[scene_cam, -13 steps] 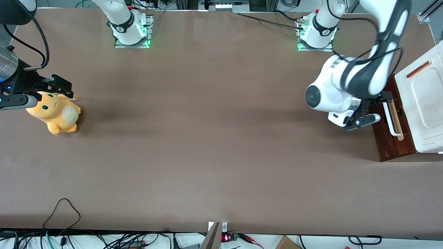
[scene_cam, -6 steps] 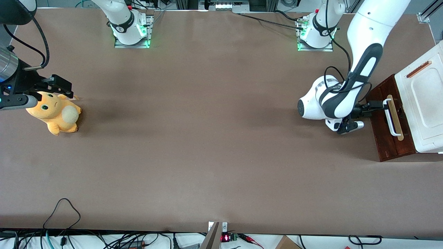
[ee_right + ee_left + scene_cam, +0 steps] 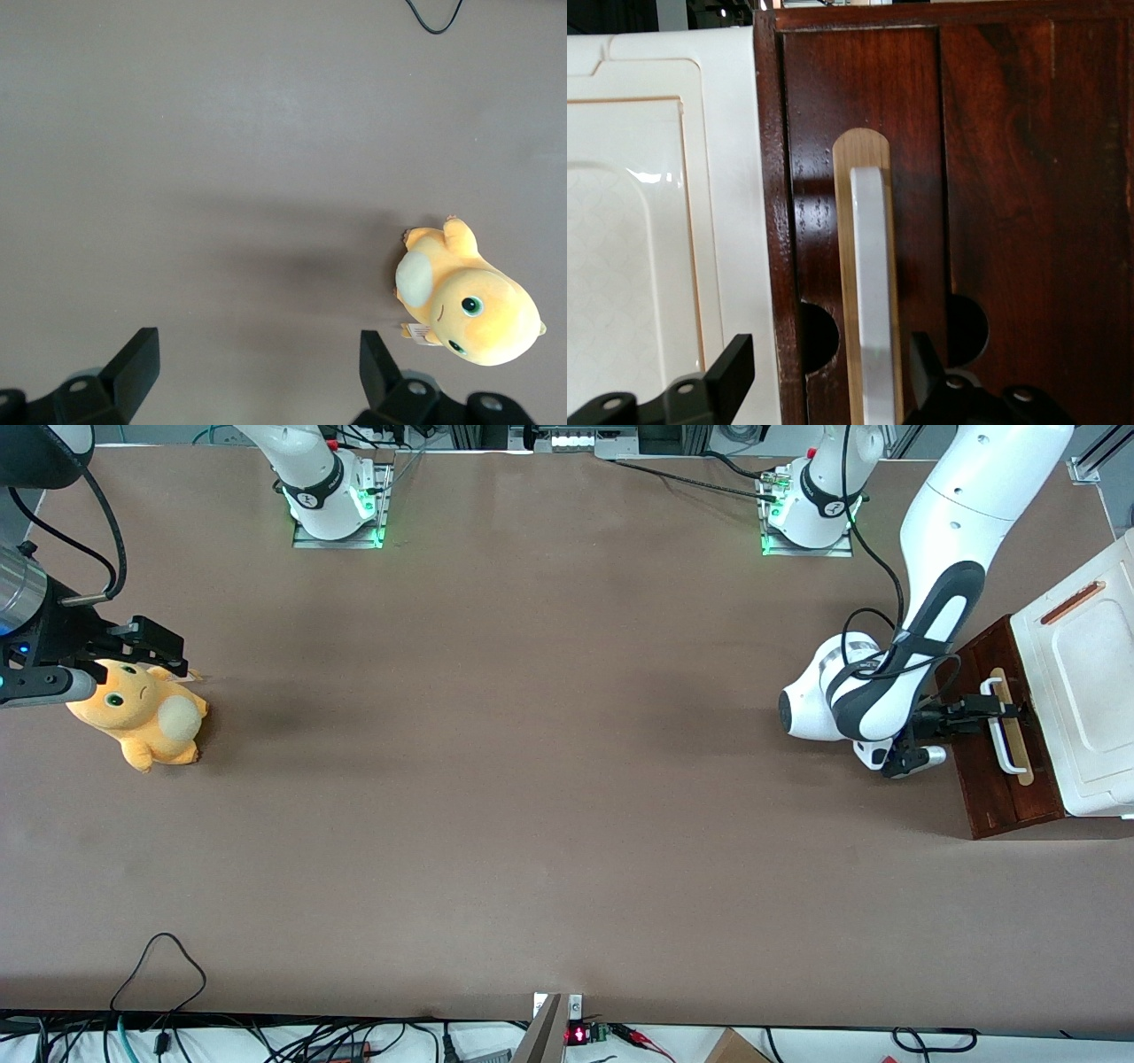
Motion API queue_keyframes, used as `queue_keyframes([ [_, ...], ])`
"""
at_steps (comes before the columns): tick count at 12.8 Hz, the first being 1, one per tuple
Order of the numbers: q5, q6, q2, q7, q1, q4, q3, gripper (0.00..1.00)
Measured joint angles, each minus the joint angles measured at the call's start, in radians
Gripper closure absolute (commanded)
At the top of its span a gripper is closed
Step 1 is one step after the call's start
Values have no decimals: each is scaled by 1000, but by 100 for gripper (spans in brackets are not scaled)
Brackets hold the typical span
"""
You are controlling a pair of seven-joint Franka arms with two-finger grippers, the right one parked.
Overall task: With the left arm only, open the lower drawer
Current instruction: 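Move the open left gripper down to the lower drawer's white handle, then close the left gripper around the white drawer handle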
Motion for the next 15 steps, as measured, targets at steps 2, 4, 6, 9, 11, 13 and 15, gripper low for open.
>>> queue_keyframes([
  [2,10,0,9,0,8,5,3,38],
  [4,12,0,21,0,8,13,6,42],
  [6,15,0,32,-1,8,23,7,44],
  [9,15,0,39,-1,9,29,14,49],
  [11,16,0,45,-2,9,33,18,53],
  [13,16,0,50,-2,9,39,21,58],
  [15,24,0,54,-2,9,40,22,60],
])
